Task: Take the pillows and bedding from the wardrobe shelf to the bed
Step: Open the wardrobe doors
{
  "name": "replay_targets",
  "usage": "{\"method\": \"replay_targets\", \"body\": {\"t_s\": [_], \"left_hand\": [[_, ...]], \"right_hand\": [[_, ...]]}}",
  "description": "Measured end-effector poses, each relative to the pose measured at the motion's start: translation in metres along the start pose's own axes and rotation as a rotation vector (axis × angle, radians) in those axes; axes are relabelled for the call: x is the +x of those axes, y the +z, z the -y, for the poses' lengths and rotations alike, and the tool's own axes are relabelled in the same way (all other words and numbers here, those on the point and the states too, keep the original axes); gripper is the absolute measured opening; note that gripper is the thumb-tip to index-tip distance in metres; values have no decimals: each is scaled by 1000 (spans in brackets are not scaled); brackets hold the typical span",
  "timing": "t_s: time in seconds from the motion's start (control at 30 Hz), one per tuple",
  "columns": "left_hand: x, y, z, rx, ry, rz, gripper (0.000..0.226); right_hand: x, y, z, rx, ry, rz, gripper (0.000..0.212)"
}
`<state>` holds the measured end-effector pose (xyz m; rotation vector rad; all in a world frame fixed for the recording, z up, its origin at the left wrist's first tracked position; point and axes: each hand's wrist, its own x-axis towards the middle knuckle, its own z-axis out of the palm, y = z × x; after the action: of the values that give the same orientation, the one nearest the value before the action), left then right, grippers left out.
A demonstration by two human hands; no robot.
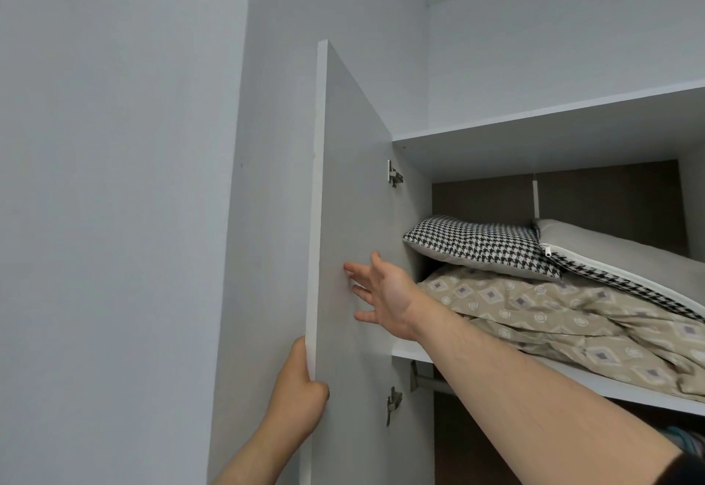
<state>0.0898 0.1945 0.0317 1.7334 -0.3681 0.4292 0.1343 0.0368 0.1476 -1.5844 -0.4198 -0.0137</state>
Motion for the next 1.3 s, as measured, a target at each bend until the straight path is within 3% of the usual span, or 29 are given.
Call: {"method": "replay_targets", "body": {"t_s": [0.43, 0.6, 0.9, 1.07, 1.3], "left_hand": [[-2, -16, -8, 100, -15, -9, 36], [-6, -15, -17, 170, 85, -166, 31], [-19, -7, -43, 285, 106, -205, 18], [-26, 11, -77, 372, 208, -254, 58], [-25, 57, -110, 267, 239, -187, 56]], "right_hand": [[9, 14, 0, 22, 19, -21, 69], [4, 15, 6, 24, 13, -23, 68], [-20, 7, 17, 34, 7, -26, 69], [-47, -15, 30, 21, -25, -77, 69], [-106, -86, 38, 7, -98, -246, 62]]}}
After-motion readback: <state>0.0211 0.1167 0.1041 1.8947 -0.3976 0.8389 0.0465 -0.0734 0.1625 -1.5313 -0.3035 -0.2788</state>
